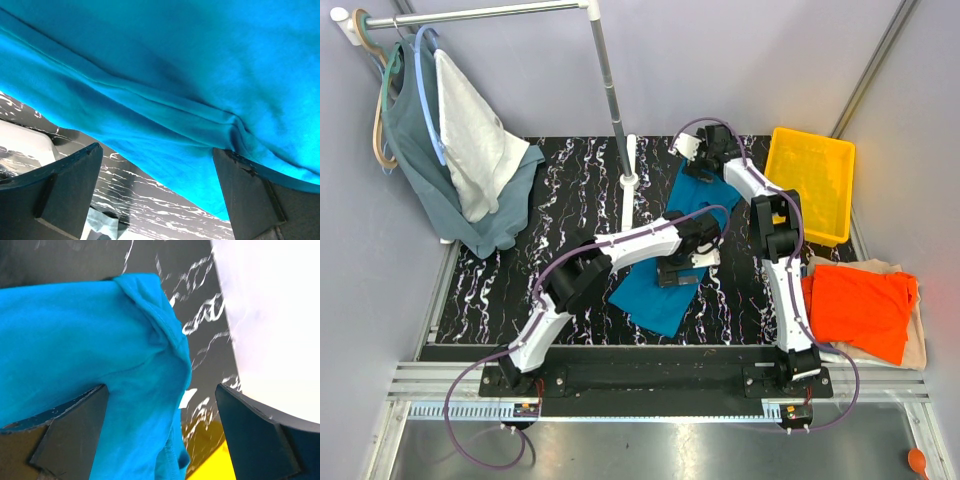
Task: Fold and stack the t-shirts
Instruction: Fold the tshirt
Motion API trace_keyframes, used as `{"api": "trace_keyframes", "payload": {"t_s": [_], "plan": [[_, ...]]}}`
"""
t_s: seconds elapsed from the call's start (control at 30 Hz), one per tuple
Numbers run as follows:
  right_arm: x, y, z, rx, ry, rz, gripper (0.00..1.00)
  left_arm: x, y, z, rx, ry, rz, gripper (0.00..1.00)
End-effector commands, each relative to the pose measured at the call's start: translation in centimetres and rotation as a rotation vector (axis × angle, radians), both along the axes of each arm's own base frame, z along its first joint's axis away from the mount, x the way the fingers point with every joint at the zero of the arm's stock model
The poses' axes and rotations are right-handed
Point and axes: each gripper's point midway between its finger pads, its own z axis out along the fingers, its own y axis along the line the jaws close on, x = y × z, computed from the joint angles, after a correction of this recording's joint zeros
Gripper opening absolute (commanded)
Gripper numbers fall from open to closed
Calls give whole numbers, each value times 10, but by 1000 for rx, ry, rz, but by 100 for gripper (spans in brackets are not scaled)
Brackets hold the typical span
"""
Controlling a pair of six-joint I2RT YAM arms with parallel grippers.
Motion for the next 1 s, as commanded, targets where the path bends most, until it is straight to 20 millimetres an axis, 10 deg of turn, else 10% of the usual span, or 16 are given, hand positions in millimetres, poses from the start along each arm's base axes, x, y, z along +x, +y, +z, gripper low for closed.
{"api": "trace_keyframes", "payload": {"t_s": [0.0, 0.4, 0.8, 0.97], "plan": [[8, 20, -15, 49, 16, 44, 98, -1, -45, -49, -136, 33, 53, 99], [13, 33, 32, 175, -22, 5, 98, 22, -50, -23, -155, -84, 66, 99], [-22, 24, 103, 329, -47, -118, 100, 52, -52, 89, -305, -347, 78, 99], [-35, 12, 121, 323, -78, -165, 100, 43, -35, 98, -297, -359, 84, 99]]}}
